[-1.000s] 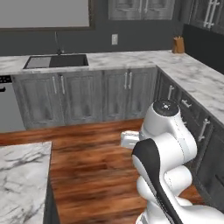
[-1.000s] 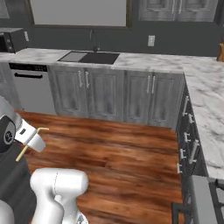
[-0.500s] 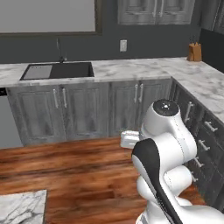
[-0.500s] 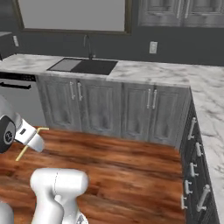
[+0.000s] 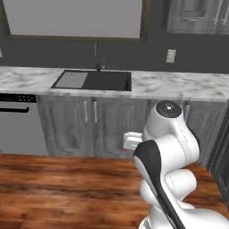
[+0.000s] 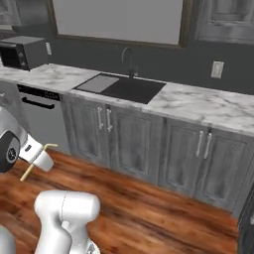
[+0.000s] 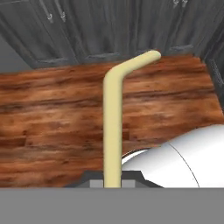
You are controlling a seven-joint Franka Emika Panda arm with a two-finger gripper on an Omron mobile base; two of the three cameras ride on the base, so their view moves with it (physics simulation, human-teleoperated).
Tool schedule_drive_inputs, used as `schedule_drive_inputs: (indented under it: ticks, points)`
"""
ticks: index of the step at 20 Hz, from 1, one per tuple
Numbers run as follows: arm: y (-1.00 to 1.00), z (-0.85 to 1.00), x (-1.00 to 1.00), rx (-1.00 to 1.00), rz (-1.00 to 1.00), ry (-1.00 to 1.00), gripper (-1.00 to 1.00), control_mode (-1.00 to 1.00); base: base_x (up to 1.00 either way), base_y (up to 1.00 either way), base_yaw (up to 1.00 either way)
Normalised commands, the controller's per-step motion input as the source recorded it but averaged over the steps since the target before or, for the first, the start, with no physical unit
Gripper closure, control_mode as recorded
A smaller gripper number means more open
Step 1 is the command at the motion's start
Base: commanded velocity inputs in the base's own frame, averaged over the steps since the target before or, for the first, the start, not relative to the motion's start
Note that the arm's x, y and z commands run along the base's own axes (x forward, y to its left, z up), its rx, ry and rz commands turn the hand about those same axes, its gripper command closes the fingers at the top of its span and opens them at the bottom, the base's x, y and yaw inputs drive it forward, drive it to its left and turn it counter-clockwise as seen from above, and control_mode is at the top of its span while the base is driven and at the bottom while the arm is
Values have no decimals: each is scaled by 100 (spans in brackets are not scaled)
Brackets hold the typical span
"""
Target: Pick up the straw from the left drawer and put it inside the smoothie cup.
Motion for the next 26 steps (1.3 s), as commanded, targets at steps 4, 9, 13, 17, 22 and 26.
schedule_drive_inputs:
  ticks: [4, 9, 13, 17, 22, 26]
  points:
    - [0, 0, 0, 0, 0, 0, 100, 100, 100, -23, 69]
    - [0, 0, 0, 0, 0, 0, 100, 100, 100, -19, 77]
    - [0, 0, 0, 0, 0, 0, 100, 100, 95, -17, 81]
    - [0, 0, 0, 0, 0, 0, 100, 100, 90, -20, 82]
    - [0, 0, 0, 0, 0, 0, 100, 100, 80, -19, 85]
    - [0, 0, 0, 0, 0, 0, 100, 100, 81, -17, 85]
